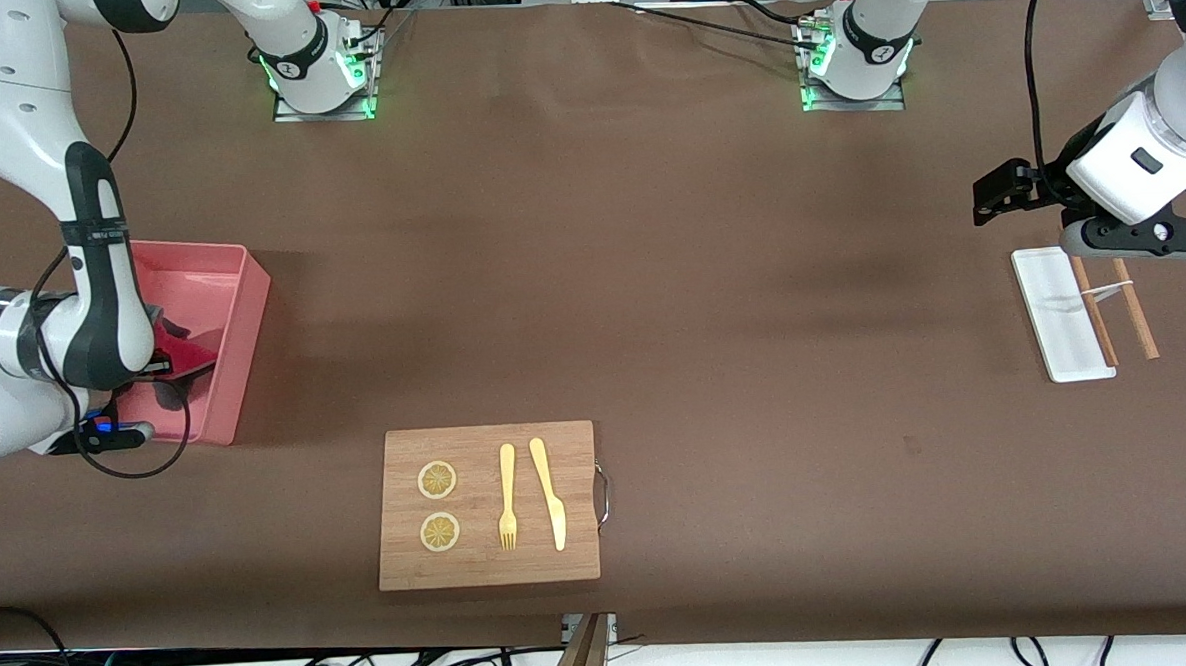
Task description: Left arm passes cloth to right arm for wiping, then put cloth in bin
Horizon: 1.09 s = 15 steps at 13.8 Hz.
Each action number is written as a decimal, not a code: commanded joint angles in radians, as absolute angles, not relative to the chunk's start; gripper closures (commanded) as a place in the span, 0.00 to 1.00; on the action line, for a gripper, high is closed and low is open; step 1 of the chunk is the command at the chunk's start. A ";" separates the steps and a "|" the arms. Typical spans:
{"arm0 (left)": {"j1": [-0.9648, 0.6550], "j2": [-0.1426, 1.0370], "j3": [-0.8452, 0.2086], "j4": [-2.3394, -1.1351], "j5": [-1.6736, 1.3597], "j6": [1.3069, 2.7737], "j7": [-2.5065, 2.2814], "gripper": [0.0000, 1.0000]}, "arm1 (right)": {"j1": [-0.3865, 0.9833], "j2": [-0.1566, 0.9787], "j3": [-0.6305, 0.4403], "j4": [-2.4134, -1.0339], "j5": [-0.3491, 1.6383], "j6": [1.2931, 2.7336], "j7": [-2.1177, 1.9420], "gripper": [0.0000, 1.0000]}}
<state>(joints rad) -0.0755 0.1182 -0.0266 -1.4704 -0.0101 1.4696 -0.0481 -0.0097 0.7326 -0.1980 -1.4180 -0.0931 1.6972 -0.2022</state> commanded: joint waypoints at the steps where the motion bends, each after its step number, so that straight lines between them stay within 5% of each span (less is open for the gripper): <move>1: -0.081 0.135 -0.026 -1.434 0.000 1.453 -0.041 0.00 | -0.008 0.733 -0.195 -1.433 -0.066 1.733 -0.209 0.31; 2: -0.080 0.135 -0.028 -1.434 0.000 1.453 -0.041 0.00 | -0.008 0.733 -0.196 -1.433 -0.058 1.736 -0.210 0.01; 7: -0.080 0.135 -0.028 -1.434 -0.002 1.453 -0.041 0.00 | -0.002 0.698 -0.192 -1.417 -0.057 1.724 -0.206 0.00; 15: -0.080 0.135 -0.028 -1.434 0.000 1.453 -0.041 0.00 | -0.008 0.318 -0.106 -1.420 -0.054 1.520 -0.198 0.00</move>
